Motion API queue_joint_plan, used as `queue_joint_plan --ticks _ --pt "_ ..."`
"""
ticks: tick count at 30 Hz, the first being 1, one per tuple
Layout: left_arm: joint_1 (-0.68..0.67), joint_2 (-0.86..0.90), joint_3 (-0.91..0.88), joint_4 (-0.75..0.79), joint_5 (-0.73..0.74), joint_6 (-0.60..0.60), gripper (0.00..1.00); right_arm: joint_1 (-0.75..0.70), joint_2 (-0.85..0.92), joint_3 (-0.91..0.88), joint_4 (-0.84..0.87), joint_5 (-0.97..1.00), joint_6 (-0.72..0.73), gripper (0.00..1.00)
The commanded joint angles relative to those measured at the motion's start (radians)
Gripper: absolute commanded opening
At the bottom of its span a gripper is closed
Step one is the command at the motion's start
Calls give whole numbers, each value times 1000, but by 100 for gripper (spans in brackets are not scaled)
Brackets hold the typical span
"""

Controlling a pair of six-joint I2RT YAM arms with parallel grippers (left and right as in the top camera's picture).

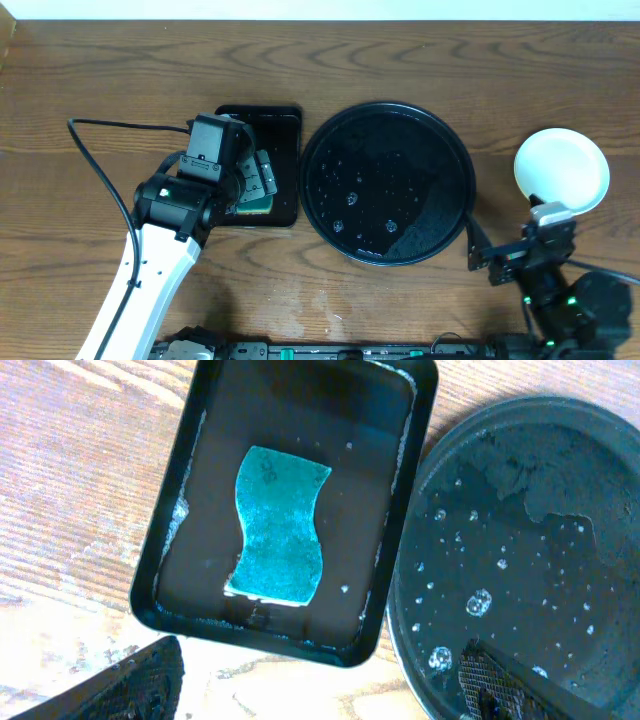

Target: Clean dirty plates on tray and stack at the side

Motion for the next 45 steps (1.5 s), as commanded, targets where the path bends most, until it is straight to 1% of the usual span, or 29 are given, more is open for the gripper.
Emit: queue_joint_plan --ticks 1,6,11,16,45 --pt "2 -2 27 -1 -2 10 88 10 -93 -127 63 50 -18 99" --pt "2 -2 27 -1 -2 10 89 10 -242 -316 163 50 -18 99" --pt "2 -2 27 -1 -2 10 88 10 -243 -432 307 49 -18 99" --pt "2 -2 27 -1 -2 10 89 10 -243 -520 496 51 -18 99" --pt "2 -2 27 -1 -2 10 88 10 -242 -520 477 49 -18 99"
